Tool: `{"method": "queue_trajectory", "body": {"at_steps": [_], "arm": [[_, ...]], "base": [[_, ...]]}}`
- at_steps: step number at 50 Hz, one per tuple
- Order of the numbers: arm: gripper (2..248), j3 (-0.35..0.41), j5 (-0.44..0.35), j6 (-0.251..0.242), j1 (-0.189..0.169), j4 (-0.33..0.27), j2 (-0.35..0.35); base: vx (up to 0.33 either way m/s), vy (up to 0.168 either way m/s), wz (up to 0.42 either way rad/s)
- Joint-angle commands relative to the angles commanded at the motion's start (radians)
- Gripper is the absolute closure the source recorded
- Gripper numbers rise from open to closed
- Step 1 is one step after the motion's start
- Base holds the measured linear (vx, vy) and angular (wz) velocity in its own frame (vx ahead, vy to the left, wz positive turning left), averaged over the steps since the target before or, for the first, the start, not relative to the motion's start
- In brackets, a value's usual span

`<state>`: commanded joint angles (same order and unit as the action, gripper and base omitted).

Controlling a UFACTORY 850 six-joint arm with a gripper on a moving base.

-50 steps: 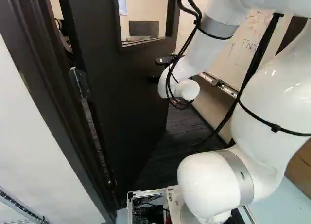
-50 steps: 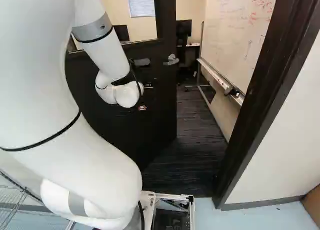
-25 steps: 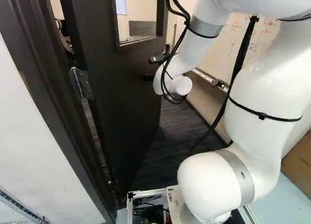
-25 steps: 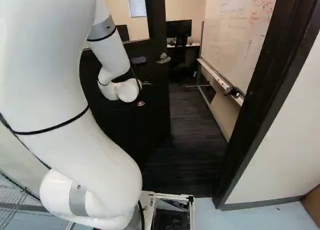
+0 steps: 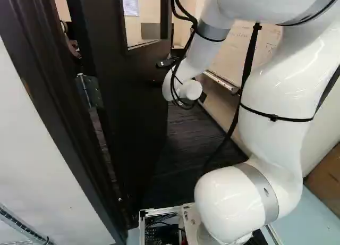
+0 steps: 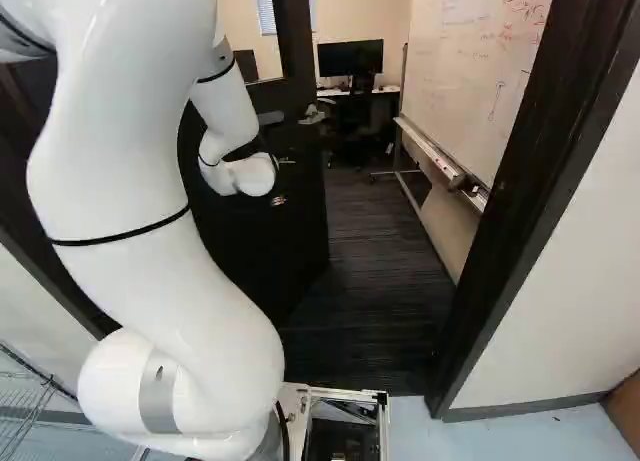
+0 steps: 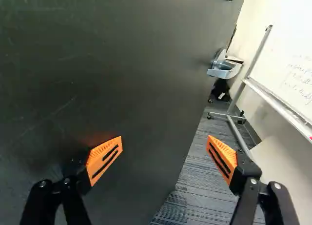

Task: Open the door and move inside

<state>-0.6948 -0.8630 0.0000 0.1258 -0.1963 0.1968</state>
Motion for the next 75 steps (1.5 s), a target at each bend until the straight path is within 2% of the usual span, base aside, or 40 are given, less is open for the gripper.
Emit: {"method": "queue_trajectory", "body": {"at_steps": [75], "arm": [[3, -0.349, 0.000, 0.000, 0.162, 0.006, 0.290]], "base": [[0.000, 0.000, 0.000]]}}
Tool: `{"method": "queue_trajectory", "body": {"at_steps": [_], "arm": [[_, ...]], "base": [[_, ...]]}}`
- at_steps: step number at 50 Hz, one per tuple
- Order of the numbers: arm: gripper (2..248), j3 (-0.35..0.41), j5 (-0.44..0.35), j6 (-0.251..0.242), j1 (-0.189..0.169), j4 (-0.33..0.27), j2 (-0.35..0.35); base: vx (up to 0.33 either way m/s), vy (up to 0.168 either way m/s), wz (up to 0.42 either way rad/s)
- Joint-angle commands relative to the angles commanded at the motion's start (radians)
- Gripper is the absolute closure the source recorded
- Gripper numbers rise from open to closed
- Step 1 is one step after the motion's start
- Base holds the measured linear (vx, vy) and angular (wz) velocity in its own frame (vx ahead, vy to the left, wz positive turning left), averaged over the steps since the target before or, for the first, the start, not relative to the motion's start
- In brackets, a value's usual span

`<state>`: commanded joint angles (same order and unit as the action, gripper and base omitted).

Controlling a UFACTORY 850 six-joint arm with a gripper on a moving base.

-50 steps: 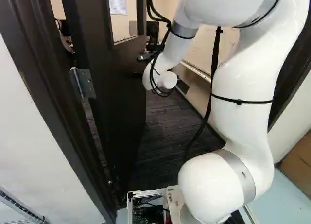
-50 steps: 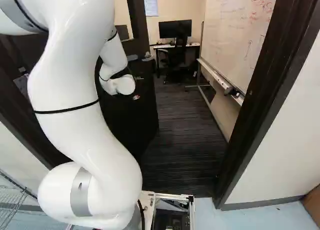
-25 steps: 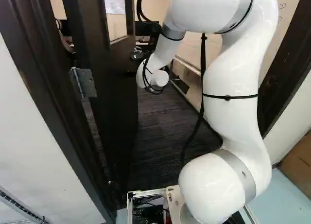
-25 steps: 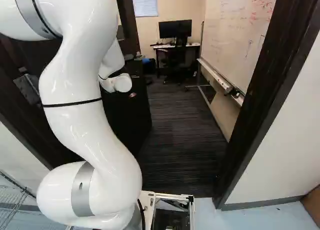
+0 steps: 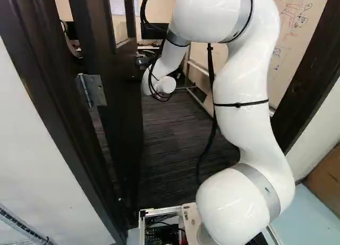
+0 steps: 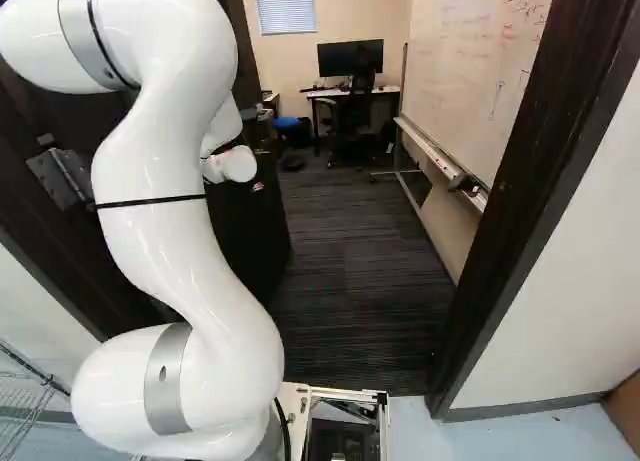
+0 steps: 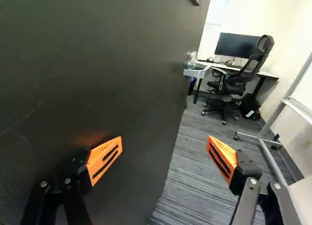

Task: Open the door and move inside

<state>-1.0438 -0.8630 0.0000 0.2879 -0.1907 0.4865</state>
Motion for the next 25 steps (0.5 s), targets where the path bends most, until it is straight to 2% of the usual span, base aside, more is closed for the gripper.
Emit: {"method": "queue_trajectory", "body": {"at_steps": [25], "arm": [[3, -0.092, 0.000, 0.000, 0.055, 0.000, 0.071]], "base": [[0.000, 0.000, 0.000]]}}
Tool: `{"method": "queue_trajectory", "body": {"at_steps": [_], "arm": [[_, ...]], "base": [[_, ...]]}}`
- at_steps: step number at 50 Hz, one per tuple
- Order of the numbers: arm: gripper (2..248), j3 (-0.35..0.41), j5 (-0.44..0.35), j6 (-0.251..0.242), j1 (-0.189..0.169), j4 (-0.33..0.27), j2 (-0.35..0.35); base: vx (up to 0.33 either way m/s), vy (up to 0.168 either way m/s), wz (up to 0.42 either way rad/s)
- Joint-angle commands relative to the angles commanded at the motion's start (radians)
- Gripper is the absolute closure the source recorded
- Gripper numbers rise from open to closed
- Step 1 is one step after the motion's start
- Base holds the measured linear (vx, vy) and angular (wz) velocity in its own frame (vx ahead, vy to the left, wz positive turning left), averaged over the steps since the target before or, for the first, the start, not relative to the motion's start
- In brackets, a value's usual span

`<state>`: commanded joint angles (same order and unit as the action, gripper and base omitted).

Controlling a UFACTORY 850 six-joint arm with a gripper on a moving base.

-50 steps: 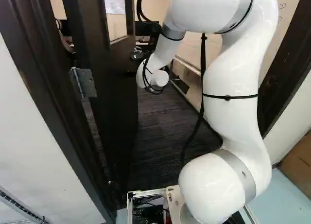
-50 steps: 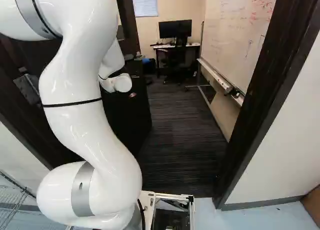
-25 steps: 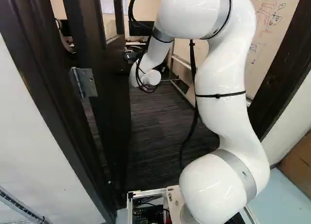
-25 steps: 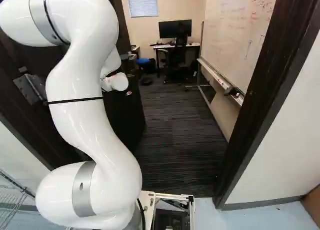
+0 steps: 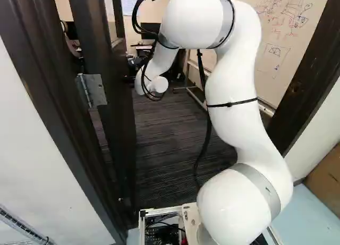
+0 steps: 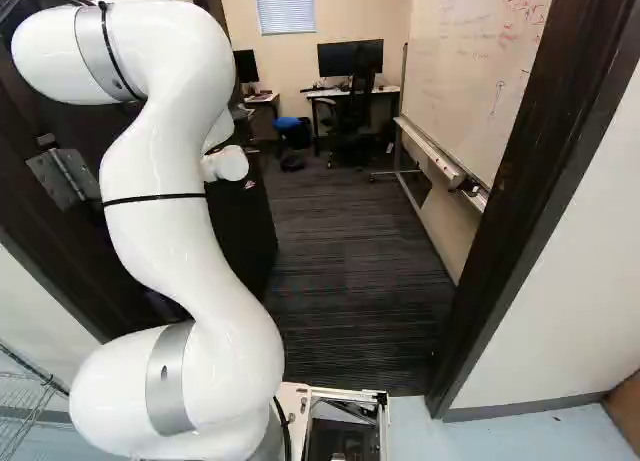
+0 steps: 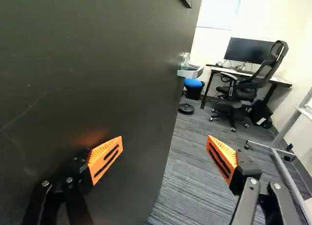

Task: Open the door and move inside

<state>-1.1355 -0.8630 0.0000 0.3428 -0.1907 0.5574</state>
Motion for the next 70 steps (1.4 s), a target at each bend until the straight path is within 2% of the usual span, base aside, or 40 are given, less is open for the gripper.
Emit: {"method": "queue_trajectory", "body": {"at_steps": [70], "arm": [[3, -0.213, 0.000, 0.000, 0.152, 0.000, 0.158]], "base": [[0.000, 0.000, 0.000]]}}
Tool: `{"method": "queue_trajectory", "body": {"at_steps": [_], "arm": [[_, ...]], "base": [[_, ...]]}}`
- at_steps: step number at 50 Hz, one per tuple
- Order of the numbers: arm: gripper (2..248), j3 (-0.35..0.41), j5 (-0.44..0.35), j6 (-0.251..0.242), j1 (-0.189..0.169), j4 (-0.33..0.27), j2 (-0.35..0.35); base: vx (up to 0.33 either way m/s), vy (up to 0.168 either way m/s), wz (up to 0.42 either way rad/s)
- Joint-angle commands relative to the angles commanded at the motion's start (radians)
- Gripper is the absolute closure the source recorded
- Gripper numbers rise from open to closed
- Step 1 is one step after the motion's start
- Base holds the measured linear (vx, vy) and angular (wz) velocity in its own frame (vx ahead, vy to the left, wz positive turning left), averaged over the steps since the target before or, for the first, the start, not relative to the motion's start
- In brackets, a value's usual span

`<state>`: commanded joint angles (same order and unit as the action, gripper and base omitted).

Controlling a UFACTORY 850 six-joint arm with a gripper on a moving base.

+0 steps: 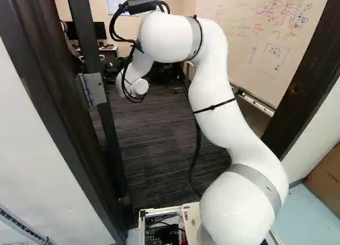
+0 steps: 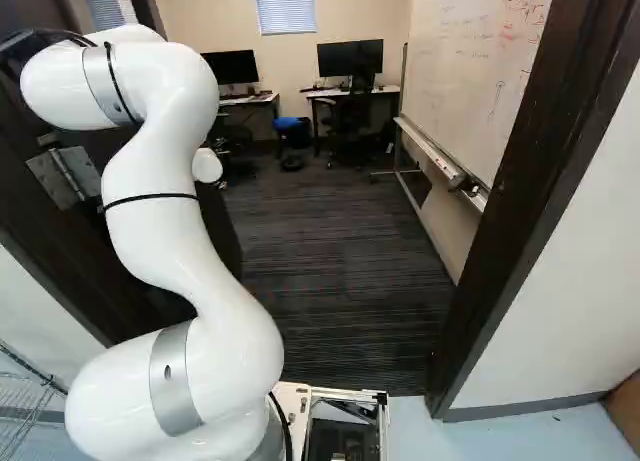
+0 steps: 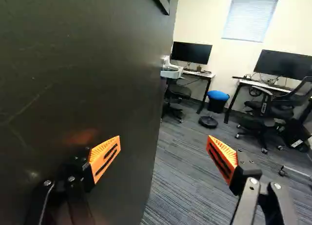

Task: Open the door and move inside

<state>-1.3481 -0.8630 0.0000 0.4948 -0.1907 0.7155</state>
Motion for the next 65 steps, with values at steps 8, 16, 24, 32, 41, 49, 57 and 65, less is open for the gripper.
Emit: {"method": "queue_trajectory", "body": {"at_steps": [8, 16, 24, 32, 41, 49, 57, 65], "arm": [[3, -0.030, 0.000, 0.000, 0.016, 0.000, 0.022], [3, -0.053, 0.000, 0.000, 0.028, 0.000, 0.038], [3, -0.058, 0.000, 0.000, 0.030, 0.000, 0.042], [3, -0.058, 0.000, 0.000, 0.030, 0.000, 0.042], [3, -0.047, 0.000, 0.000, 0.025, 0.000, 0.034], [3, -0.019, 0.000, 0.000, 0.011, 0.000, 0.014], [3, 0.010, 0.000, 0.000, -0.006, 0.000, -0.007], [3, 0.038, 0.000, 0.000, -0.021, 0.000, -0.028]], "base": [[0.000, 0.000, 0.000], [0.000, 0.000, 0.000], [0.000, 0.000, 0.000], [0.000, 0.000, 0.000], [0.000, 0.000, 0.000], [0.000, 0.000, 0.000], [0.000, 0.000, 0.000], [0.000, 0.000, 0.000]]}}
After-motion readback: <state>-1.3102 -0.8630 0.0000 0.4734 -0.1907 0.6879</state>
